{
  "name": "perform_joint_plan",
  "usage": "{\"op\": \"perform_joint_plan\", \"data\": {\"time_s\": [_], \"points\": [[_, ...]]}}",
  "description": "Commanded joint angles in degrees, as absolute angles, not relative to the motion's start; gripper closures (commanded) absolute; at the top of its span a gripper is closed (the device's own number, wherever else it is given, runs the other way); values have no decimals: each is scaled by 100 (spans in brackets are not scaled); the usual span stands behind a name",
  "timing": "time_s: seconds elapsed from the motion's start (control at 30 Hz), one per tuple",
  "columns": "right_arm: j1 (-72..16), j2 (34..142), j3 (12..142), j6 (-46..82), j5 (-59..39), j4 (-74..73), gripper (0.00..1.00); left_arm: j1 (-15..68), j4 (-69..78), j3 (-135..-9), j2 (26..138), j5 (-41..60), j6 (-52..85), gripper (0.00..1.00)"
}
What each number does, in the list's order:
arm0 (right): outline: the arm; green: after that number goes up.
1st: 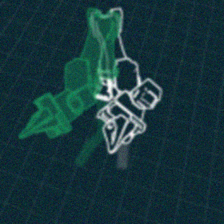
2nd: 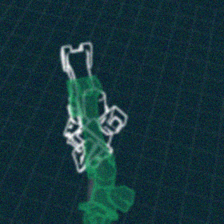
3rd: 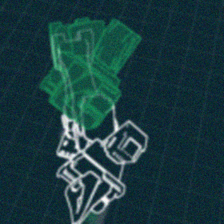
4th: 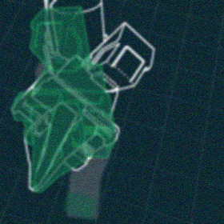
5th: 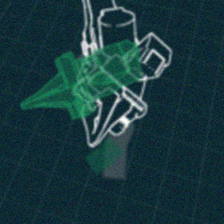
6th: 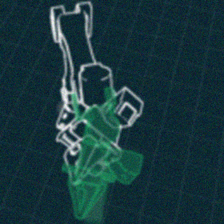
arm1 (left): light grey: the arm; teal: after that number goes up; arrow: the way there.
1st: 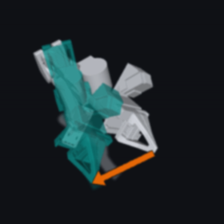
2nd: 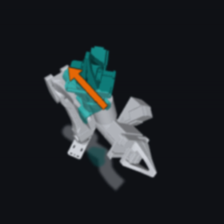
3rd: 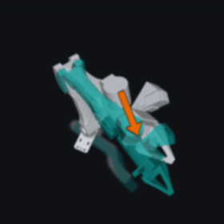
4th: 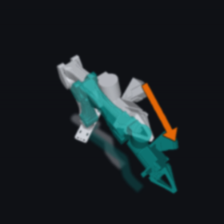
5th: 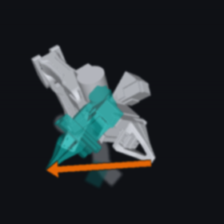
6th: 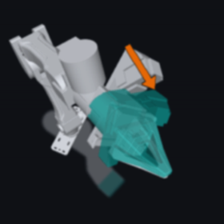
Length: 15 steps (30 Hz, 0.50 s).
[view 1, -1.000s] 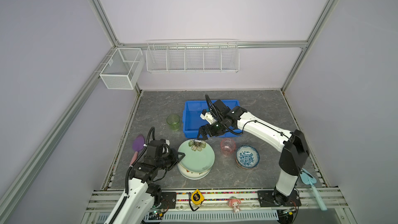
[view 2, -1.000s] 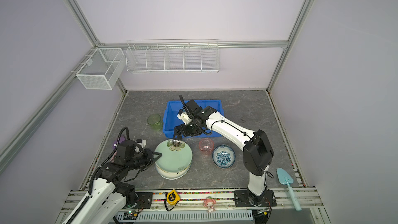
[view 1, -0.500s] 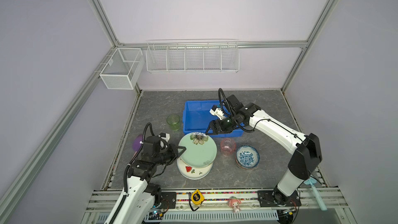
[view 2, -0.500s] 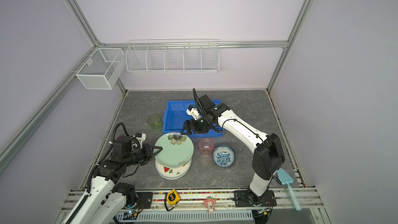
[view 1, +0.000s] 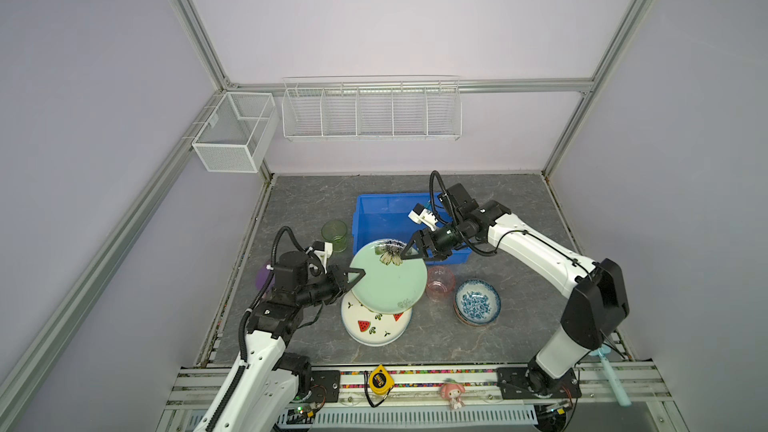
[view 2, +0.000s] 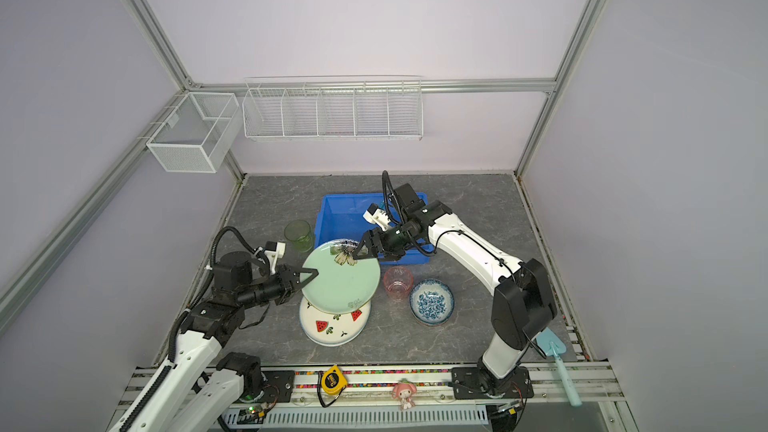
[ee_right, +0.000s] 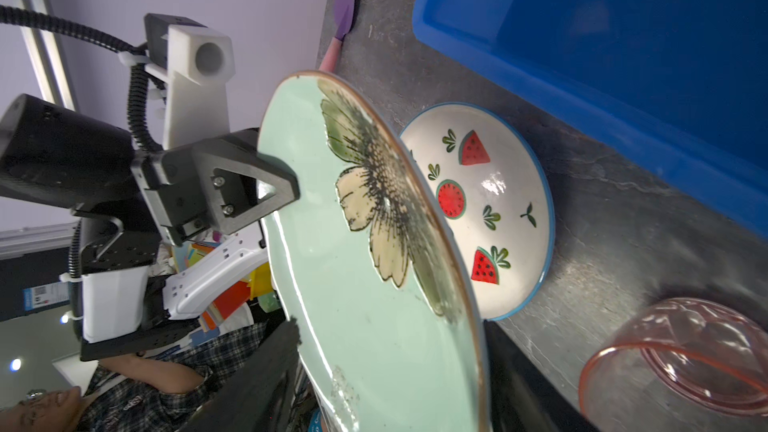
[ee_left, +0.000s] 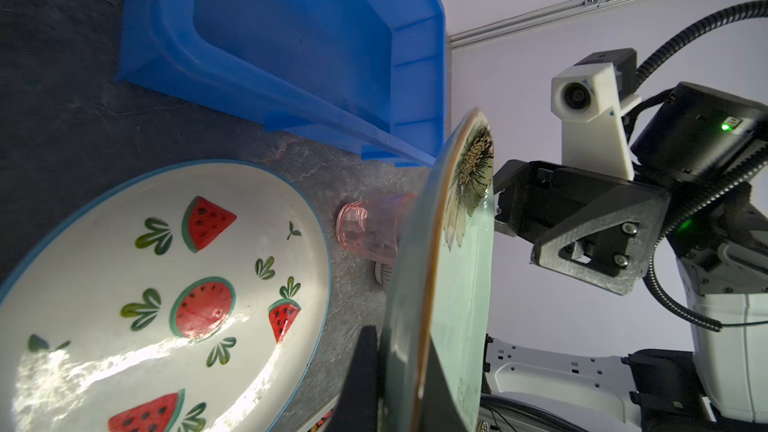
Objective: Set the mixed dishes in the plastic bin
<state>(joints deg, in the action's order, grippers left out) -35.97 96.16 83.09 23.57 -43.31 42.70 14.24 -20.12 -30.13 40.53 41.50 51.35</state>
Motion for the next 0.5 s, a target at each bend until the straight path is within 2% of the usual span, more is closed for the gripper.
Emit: {"op": "perform_joint_plan", "data": {"time_s": [0.0, 0.47], "points": [[-3542, 9466, 8202, 2507, -4719, 3983, 36, 1402, -1140, -3419, 4083, 4518, 5220, 100], [-3334, 9293, 7838, 2878, -4934, 3422, 68, 1396, -694, -3542, 4723, 4545, 5144, 100]]}}
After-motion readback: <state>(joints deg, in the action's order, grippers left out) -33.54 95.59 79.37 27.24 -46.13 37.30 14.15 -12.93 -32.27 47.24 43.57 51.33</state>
